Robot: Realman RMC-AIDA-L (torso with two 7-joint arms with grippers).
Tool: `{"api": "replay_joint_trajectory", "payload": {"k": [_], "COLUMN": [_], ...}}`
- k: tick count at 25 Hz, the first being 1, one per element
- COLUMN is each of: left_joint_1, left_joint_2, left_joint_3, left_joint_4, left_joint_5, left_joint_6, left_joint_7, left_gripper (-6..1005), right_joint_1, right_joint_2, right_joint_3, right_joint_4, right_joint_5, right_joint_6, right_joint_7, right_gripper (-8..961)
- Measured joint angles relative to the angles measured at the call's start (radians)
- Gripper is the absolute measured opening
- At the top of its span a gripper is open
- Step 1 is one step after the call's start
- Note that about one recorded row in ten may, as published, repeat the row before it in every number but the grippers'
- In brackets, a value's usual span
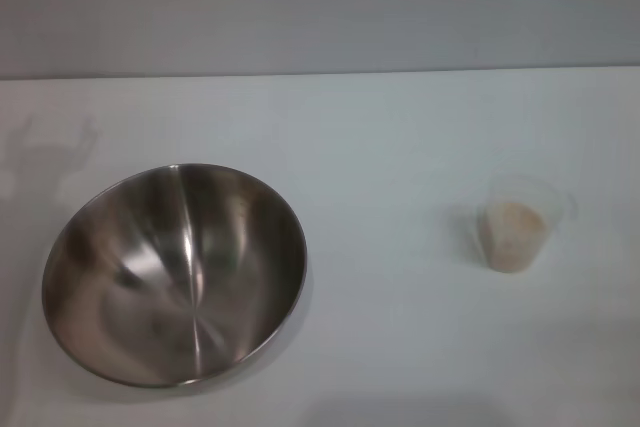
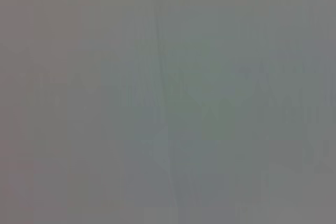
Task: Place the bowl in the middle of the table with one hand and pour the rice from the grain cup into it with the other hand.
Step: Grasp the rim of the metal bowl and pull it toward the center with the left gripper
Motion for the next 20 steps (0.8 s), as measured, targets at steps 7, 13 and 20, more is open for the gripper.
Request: {"api": "replay_joint_trajectory", "payload": {"k": [7, 13, 20], "left_joint_1": [-0.046, -0.117, -0.094], "left_joint_2": [-0.013, -0.051, -0.059], "left_joint_3": [-0.092, -0.288, -0.382], "left_joint_4": [-0.202, -0.277, -0.304], "left_joint_5": [-0.046, -0.242, -0.451], "left_joint_6": [-0.411, -0.787, -0.968], "left_joint_7": [0.045, 0.222, 0.400], "left_gripper": [830, 831, 831], "right_joint_1": [0.002, 0.002, 0.002], "right_joint_2": [0.000, 0.000, 0.000], "right_joint_3": [0.000, 0.000, 0.000], "right_joint_4": [0.000, 0.000, -0.005], "right_joint_5": [0.000, 0.000, 0.000], "right_joint_6": [0.005, 0.006, 0.009], "right_joint_7": [0.000, 0.000, 0.000], "right_gripper": [819, 819, 818]}}
